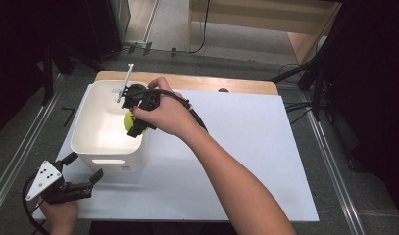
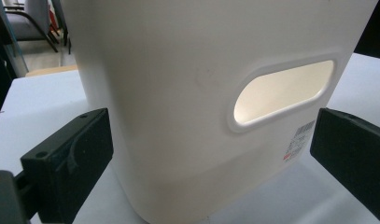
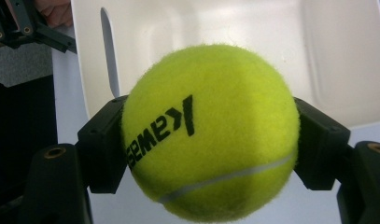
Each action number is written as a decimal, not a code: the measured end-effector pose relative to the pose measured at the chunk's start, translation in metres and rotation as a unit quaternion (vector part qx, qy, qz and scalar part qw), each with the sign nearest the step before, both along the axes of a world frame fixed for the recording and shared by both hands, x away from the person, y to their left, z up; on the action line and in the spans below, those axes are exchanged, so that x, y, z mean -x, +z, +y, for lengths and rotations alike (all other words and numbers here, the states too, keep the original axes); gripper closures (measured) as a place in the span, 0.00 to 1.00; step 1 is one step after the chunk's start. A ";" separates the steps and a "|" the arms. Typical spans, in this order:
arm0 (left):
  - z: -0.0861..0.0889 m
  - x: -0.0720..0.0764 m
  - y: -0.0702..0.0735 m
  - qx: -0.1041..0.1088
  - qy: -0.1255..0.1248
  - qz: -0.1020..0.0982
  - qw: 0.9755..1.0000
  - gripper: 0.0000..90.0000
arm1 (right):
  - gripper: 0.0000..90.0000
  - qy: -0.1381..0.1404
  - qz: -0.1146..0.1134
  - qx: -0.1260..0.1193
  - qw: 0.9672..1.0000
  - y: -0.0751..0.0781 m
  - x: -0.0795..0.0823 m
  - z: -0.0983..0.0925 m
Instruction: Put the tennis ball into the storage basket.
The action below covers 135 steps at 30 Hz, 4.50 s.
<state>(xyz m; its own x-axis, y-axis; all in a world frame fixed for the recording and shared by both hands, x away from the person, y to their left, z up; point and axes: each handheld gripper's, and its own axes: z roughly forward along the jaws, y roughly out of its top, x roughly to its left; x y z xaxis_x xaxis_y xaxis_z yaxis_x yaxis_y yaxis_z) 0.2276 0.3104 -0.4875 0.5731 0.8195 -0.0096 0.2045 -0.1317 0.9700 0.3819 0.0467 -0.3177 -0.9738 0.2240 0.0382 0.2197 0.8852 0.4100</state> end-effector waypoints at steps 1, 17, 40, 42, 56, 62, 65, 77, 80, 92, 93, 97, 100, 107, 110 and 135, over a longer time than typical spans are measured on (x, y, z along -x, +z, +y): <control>0.000 0.000 0.000 0.000 0.000 0.001 1.000 0.00 | 0.26 0.003 -0.002 0.000 1.000 -0.001 0.000 0.002; 0.000 0.000 0.000 0.004 -0.001 0.001 1.000 0.00 | 0.26 0.015 0.001 0.002 1.000 -0.013 0.002 0.021; -0.001 0.000 0.000 -0.001 0.001 0.000 1.000 0.00 | 0.26 0.011 -0.012 0.046 0.999 -0.051 0.010 0.033; -0.001 0.000 0.000 0.000 0.001 0.000 1.000 0.00 | 0.26 0.013 -0.016 0.054 0.998 -0.054 0.010 0.036; -0.001 0.000 0.000 0.000 0.001 0.000 1.000 0.00 | 0.16 0.007 -0.024 0.046 0.999 -0.050 0.012 0.033; -0.001 0.000 0.000 0.000 0.001 0.000 1.000 0.00 | 0.10 -0.003 -0.046 0.029 0.998 -0.037 0.014 0.021; -0.001 0.000 0.000 -0.001 0.001 0.001 1.000 0.00 | 0.04 -0.018 -0.054 0.018 0.998 -0.029 0.016 0.013; -0.001 0.000 0.000 -0.005 0.001 0.002 1.000 0.00 | 0.00 -0.047 -0.057 -0.004 0.997 -0.020 0.022 -0.022; -0.002 0.000 0.000 -0.005 0.000 0.001 1.000 0.00 | 0.00 -0.056 -0.050 -0.001 0.997 -0.024 0.025 -0.029; -0.001 0.000 0.000 -0.005 -0.001 0.001 1.000 0.00 | 0.00 -0.079 -0.049 -0.014 0.996 -0.031 0.031 -0.058; -0.001 0.000 0.000 -0.005 0.000 0.001 1.000 0.00 | 0.00 -0.081 -0.049 -0.015 0.995 -0.032 0.032 -0.060; 0.000 0.000 0.000 0.000 0.002 0.001 1.000 0.00 | 0.00 -0.091 -0.045 -0.018 0.995 -0.038 0.035 -0.070; -0.002 0.000 0.000 -0.011 0.001 0.004 1.000 0.00 | 0.00 -0.097 -0.044 -0.020 0.994 -0.042 0.036 -0.078; -0.001 0.000 0.000 -0.005 0.000 0.002 1.000 0.00 | 0.00 -0.116 -0.047 -0.029 0.992 -0.049 0.041 -0.100; -0.002 0.000 0.000 -0.009 0.001 0.004 1.000 0.00 | 0.00 -0.128 -0.048 -0.032 0.990 -0.050 0.044 -0.110; -0.003 0.000 -0.001 -0.015 0.000 0.001 1.000 0.00 | 0.00 -0.178 -0.064 -0.061 0.980 -0.069 0.063 -0.170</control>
